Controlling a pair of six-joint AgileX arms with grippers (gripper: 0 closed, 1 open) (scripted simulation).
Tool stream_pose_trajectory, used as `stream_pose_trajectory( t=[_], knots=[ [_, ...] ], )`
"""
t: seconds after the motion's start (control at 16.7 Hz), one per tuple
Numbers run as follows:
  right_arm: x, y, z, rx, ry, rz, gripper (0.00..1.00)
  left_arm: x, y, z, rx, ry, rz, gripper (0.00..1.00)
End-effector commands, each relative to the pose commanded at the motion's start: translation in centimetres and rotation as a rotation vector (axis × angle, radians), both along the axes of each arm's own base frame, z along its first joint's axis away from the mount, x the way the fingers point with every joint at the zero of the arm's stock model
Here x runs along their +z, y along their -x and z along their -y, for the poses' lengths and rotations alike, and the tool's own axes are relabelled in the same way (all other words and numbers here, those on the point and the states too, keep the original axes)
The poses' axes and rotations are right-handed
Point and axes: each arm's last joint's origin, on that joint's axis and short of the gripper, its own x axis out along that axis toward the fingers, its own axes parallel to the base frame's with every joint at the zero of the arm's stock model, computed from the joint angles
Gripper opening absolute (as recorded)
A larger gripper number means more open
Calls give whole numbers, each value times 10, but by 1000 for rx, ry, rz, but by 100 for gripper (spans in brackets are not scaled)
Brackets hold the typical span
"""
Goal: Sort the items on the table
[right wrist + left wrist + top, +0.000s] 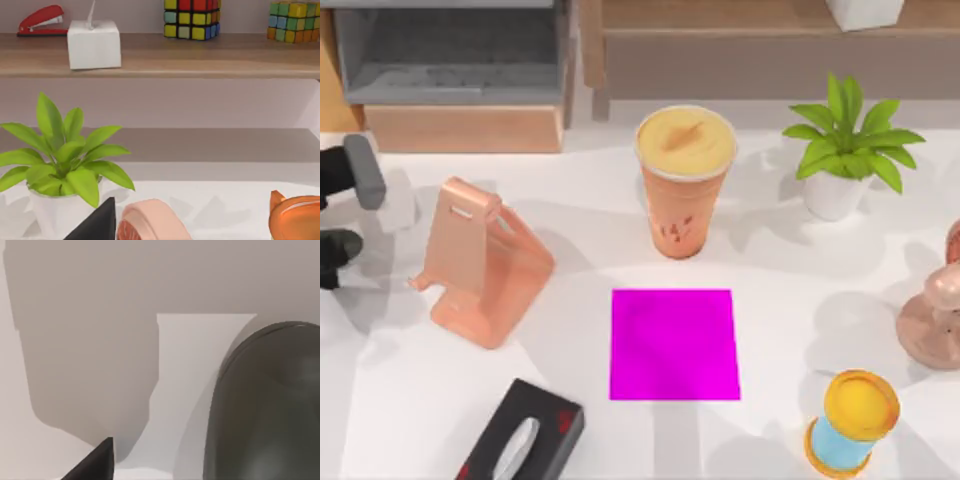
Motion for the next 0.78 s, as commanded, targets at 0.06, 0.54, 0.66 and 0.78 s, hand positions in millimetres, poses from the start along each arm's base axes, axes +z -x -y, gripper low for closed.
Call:
stream_pose_trajectory(
  t=[0.06, 0.54, 0.66, 0.78],
  knots=[
    [0, 0, 0, 0, 0, 0, 100, 0, 0, 0, 0, 0, 0, 85],
    [0, 0, 0, 0, 0, 0, 100, 0, 0, 0, 0, 0, 0, 25],
    [0, 0, 0, 0, 0, 0, 100, 0, 0, 0, 0, 0, 0, 10],
    [0, 0, 0, 0, 0, 0, 100, 0, 0, 0, 0, 0, 0, 0]
  ],
)
